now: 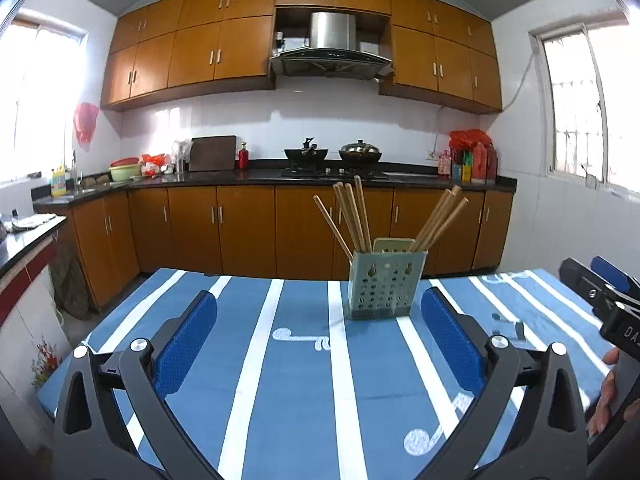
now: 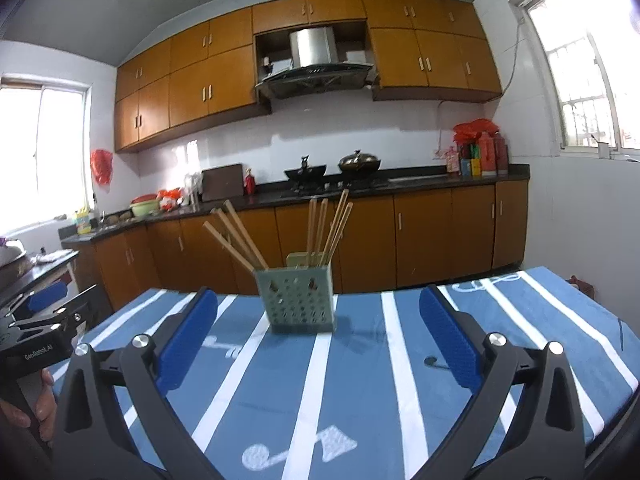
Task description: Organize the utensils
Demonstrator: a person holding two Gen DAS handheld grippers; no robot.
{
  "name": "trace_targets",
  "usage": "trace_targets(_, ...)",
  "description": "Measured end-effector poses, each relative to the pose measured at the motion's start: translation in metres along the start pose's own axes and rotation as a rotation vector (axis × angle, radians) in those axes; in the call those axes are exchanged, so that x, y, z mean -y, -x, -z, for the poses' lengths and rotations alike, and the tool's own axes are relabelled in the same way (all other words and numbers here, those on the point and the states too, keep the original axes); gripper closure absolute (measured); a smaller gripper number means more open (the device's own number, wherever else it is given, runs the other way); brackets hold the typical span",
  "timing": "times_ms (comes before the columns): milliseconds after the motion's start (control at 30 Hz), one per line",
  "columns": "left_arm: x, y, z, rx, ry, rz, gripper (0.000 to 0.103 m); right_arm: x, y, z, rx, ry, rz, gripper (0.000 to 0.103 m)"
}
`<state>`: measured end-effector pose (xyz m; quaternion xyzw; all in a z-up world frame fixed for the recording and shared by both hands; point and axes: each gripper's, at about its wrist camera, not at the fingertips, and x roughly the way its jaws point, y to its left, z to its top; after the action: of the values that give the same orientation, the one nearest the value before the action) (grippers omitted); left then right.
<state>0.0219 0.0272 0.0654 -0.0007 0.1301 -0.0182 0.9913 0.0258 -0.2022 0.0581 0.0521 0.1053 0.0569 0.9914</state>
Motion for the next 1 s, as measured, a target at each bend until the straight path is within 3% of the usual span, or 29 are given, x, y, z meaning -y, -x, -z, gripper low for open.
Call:
trace_targets(233,0.013,0.013,0.019,0.008,-0.037,0.017,0.002,-0.019,0.013,0.025,-0.050,0.077,0.002,0.004)
trace_targets(400,0.014,0.012,0.036,-0.029,-0.034,0.016,0.002,-0.024,0.018,0.045,-0.078,0.099,0.024,0.004)
trace_targets(600,0.012,0.009,0.057,-0.078,-0.031,-0.020,0.002,-0.019,0.021,0.064,-0.105,0.082,0.051,0.004)
trace_targets(1000,0.010,0.011,0.073,-0.086,-0.028,-0.036,0.002,-0.009,0.019,0.076,-0.130,0.049,0.078,0.004)
